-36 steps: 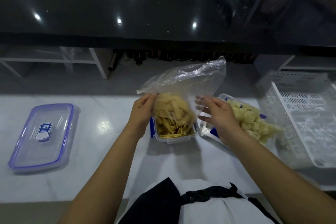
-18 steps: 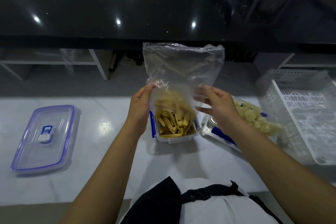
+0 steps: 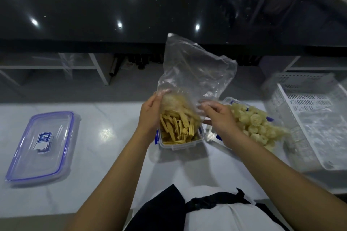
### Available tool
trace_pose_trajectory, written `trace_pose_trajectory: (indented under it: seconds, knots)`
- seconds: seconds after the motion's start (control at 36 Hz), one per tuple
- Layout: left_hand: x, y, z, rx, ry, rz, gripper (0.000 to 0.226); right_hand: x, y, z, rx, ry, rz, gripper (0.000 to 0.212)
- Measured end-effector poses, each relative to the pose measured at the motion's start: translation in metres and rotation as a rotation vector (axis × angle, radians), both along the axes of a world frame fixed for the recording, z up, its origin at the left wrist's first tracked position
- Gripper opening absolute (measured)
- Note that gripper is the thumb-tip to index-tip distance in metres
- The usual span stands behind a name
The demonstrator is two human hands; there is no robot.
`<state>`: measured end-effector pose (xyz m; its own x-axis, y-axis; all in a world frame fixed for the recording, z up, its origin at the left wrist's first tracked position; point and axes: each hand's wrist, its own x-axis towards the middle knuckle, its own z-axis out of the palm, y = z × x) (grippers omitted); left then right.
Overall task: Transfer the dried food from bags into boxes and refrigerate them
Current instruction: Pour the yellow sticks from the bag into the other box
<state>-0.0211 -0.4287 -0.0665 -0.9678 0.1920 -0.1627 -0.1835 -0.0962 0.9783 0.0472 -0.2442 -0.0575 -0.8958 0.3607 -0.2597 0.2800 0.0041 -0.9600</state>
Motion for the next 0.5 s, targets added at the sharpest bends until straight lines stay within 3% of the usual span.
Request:
trace_pose_trajectory:
  seconds: [0.14, 0.36, 0.5]
  knots:
    - [0.005, 0.009, 0.014, -0.013, 0.124, -0.028, 0.04, 0.004, -0.004, -0.002, -0.031, -0.005, -0.021, 0.027]
    - [-0.001, 0.006, 0.021, 0.018, 0.085, -0.121, 0.044, 0.007, -0.002, -0.003, -0.084, 0.009, -0.053, 0.027]
    - [-0.005, 0.007, 0.034, -0.095, 0.137, -0.179, 0.041, 0.006, 0.002, -0.004, -0.096, 0.007, -0.061, 0.027]
